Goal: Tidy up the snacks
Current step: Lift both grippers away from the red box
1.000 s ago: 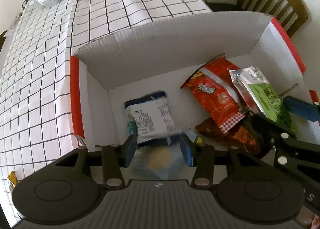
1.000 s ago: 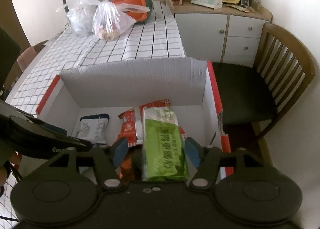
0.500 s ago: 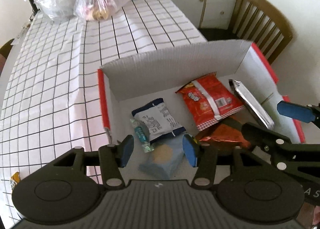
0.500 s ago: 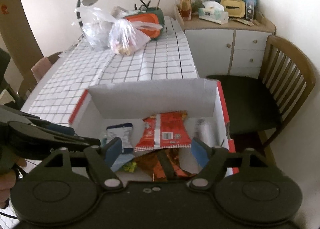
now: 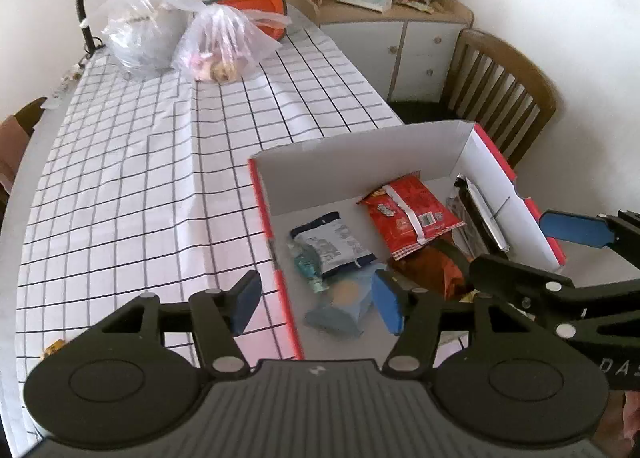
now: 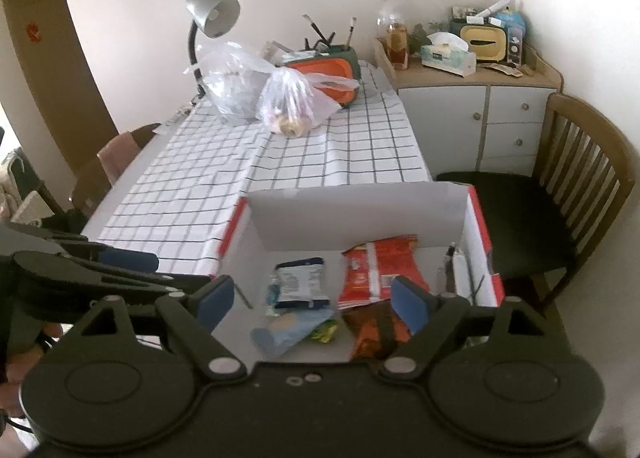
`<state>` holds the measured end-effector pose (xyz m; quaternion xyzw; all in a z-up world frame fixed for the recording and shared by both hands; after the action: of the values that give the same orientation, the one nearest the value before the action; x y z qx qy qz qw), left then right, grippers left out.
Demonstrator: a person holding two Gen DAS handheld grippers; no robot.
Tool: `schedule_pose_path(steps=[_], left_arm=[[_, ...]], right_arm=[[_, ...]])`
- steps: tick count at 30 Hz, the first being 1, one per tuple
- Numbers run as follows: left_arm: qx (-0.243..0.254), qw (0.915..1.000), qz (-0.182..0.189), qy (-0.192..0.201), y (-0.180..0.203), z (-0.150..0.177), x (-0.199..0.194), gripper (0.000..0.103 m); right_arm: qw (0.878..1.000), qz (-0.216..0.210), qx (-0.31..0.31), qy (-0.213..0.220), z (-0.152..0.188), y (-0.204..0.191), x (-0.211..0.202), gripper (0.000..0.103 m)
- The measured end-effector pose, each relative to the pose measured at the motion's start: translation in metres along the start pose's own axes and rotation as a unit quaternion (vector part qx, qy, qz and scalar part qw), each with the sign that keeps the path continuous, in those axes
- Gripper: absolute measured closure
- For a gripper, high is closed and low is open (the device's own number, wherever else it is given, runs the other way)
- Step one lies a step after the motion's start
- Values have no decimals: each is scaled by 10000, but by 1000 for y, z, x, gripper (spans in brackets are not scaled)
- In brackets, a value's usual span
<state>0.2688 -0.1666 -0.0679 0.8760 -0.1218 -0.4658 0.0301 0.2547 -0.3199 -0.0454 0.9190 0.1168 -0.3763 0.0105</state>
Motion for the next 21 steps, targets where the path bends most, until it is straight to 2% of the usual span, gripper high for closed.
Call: schedule_pose_path(steps=[5, 9, 21], left_arm=[[10, 9998, 31, 215, -12, 14, -27, 42], [-11, 9994, 19, 349, -24, 27, -45, 36], [-340, 9982, -5, 502, -81, 71, -82, 35]], right_arm=[[9999, -146, -8, 85, 5, -22, -15, 15], [9994, -335, -15, 101, 10, -42, -24, 12], [9964, -833, -148, 72, 25, -111, -31, 1]])
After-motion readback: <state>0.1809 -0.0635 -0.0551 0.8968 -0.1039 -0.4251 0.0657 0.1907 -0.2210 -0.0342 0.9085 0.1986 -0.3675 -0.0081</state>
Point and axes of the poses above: each gripper's, at about its wrist camera, not at the fingertips, and x roughly the way its jaws point, y to its right, z to its underside, the point moved 4 cm from there along x, roughly the way its jaws point, and after that the axes turned 9 degrees about z, right-handed, at the moved point
